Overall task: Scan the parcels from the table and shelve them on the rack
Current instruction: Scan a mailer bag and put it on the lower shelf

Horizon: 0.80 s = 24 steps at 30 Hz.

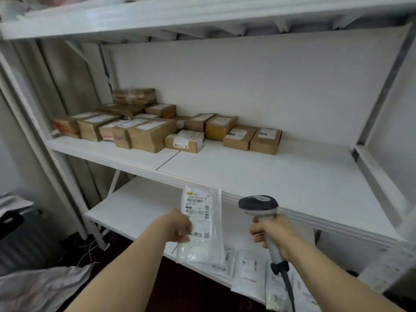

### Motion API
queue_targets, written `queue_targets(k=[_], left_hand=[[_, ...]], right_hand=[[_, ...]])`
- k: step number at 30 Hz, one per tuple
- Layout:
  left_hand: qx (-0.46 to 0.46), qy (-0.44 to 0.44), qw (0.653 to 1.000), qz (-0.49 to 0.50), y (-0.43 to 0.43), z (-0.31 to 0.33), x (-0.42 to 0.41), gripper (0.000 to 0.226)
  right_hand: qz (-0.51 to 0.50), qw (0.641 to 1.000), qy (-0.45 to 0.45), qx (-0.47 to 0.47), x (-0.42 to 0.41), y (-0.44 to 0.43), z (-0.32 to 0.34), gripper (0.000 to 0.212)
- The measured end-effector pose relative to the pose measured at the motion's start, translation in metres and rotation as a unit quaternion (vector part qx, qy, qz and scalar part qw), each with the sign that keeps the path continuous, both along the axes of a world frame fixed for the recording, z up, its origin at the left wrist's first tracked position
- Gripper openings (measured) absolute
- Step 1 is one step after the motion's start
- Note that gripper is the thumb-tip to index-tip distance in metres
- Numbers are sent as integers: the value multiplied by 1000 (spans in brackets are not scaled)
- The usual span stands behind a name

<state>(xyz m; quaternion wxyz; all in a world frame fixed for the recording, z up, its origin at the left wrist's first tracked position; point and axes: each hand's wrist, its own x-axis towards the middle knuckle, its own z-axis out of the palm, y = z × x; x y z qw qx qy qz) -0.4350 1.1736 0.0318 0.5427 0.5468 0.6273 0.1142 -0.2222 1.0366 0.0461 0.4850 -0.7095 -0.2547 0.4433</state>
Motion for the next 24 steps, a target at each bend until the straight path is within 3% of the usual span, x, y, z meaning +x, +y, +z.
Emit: queue_targets(k=[3,6,9,11,17,24], left_hand=[[-25,34,999,12,5,-36,-9,14],[-7,75,996,55,21,-76,-17,29],[0,61,996,63,44,-106,-16,13],[4,71,996,53,65,-133,-16,29],[-12,75,997,13,140,-207,-8,49],[-39,59,997,15,176,-293,18,46]], right_hand=[[39,998,-6,-41,-8,9,-28,15],[54,995,0,-79,-13,19,-57,18],[52,992,-2,-112,-16,37,-86,17],[39,990,1,-134,-19,53,-105,16],[-22,985,24,-167,-26,105,-166,16],[-89,976,57,-189,-23,130,-244,18]])
